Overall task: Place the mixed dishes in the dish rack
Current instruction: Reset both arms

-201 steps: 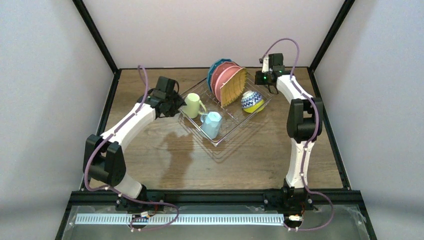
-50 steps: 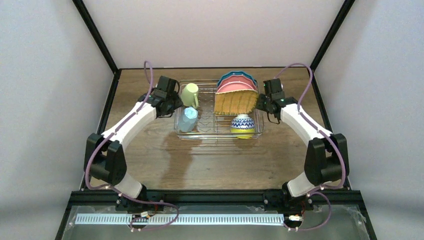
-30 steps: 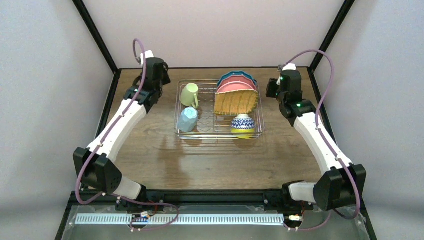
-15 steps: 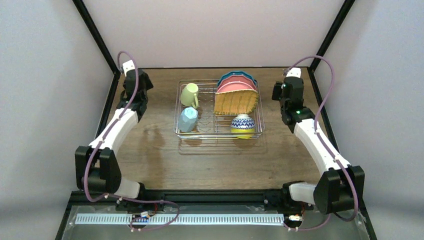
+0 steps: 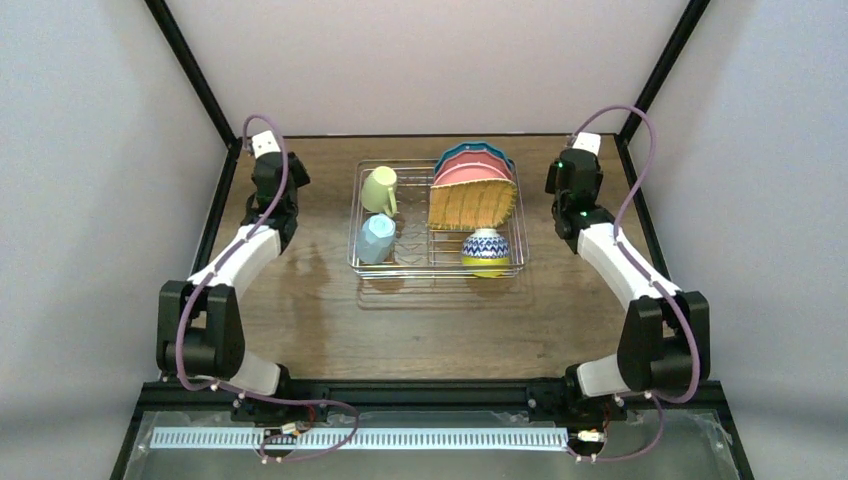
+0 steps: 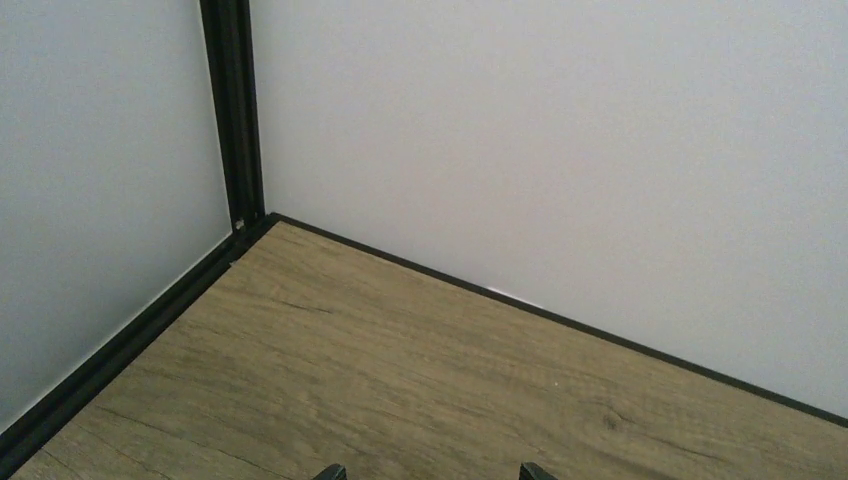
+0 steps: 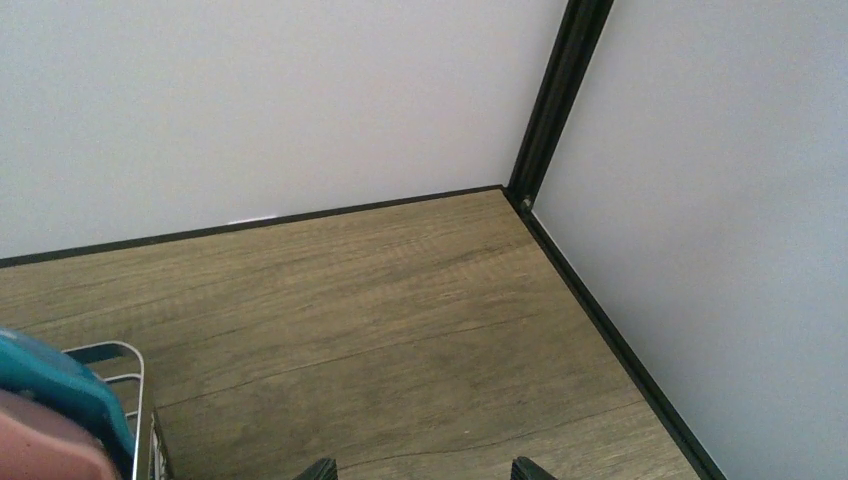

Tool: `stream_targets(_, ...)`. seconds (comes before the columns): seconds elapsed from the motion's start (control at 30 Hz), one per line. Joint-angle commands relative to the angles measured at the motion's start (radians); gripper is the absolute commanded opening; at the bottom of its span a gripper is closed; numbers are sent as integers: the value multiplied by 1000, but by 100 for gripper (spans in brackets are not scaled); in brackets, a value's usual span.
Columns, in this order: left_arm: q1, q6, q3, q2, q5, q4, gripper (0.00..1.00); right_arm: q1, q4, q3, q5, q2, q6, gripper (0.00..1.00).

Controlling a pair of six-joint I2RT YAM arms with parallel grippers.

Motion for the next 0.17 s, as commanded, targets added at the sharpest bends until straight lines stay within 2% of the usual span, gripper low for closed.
stream_targets(0.0,12,18,-13,11,7,62,100,-11,68,20,37,7,8,99)
stream_targets(0.13,11,14,-21,9,12,59,100,-24,66,16,11,-3,33,99)
